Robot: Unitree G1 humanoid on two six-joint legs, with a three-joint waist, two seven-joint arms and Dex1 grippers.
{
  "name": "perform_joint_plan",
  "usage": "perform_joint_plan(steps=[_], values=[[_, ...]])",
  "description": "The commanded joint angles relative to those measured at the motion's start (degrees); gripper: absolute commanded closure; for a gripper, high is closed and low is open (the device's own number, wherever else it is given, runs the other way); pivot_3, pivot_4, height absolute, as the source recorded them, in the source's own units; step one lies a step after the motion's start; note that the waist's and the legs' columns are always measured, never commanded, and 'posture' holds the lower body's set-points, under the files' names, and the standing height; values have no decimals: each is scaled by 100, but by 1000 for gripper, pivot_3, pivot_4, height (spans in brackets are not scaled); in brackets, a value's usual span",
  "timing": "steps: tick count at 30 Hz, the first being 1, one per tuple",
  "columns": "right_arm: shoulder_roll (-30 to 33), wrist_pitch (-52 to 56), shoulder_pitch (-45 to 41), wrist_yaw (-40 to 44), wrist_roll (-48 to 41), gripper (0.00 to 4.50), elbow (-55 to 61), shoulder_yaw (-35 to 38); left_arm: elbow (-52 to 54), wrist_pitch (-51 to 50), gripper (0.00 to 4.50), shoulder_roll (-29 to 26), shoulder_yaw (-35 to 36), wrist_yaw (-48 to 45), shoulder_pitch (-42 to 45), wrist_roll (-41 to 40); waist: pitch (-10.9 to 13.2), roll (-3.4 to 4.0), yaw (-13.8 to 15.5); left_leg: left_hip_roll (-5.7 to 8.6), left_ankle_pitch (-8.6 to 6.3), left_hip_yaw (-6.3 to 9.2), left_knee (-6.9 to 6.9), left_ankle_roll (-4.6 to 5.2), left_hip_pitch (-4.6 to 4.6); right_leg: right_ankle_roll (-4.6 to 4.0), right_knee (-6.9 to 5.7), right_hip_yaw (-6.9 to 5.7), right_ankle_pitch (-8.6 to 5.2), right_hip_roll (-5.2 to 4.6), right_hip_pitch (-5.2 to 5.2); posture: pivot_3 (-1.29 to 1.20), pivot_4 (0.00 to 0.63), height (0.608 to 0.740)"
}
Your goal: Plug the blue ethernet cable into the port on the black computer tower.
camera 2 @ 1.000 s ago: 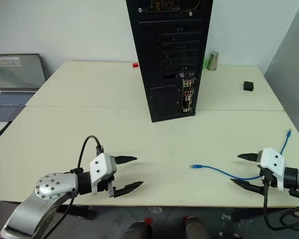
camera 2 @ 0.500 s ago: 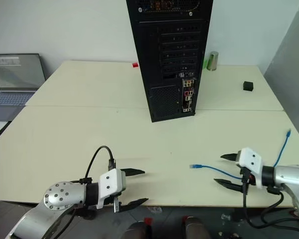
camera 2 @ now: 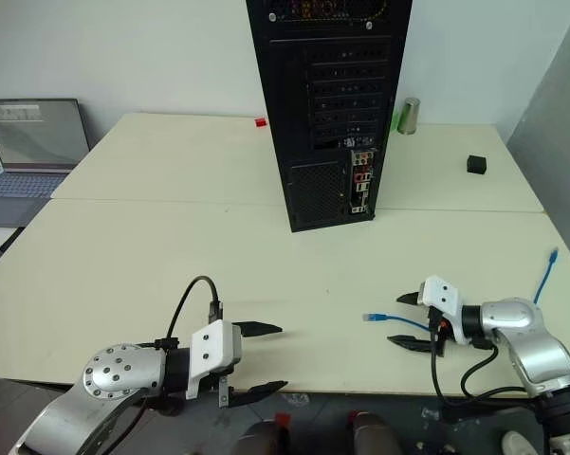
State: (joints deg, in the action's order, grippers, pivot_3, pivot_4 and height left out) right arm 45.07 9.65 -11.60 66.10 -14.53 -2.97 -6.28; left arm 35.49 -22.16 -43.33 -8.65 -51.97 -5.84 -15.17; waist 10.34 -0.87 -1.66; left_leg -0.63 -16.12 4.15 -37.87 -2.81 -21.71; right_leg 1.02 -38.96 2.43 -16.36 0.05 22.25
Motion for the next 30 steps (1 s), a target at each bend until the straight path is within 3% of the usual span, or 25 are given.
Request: perform_joint_plan(steps=[1, 15, 20, 30], values=[[-72, -162, -119, 75, 58, 1214, -25, -23, 116, 18, 0, 32, 51, 52, -15, -77, 0, 0, -1, -1, 0, 0, 0, 0, 0, 0, -1, 0, 0, 0, 0, 0, 150, 740], [-181, -863, -386, 146, 431, 4407, -267, -203, -383, 229, 0, 270, 32, 111, 84, -58, 0, 0, -3, 0, 0, 0, -1, 0, 3, -2, -3, 0, 1, 0, -1, 0, 150, 740], [-102, -813, -424, 323, 404, 4500, 346, -267, -495, 113, 0, 350, 13, 118, 354, -96, 0, 1, -5, 0, 0, 2, -3, 0, 2, -2, -4, -1, 2, 0, -1, 0, 150, 740], [-431, 447, -810, 23, 595, 4500, 1761, -1000, -1288, 253, 0, 659, -608, 175, 1324, 504, 0, 1, -2, 5, 0, 21, -6, -1, -2, -2, -5, -10, 2, 1, -1, 0, 150, 740]])
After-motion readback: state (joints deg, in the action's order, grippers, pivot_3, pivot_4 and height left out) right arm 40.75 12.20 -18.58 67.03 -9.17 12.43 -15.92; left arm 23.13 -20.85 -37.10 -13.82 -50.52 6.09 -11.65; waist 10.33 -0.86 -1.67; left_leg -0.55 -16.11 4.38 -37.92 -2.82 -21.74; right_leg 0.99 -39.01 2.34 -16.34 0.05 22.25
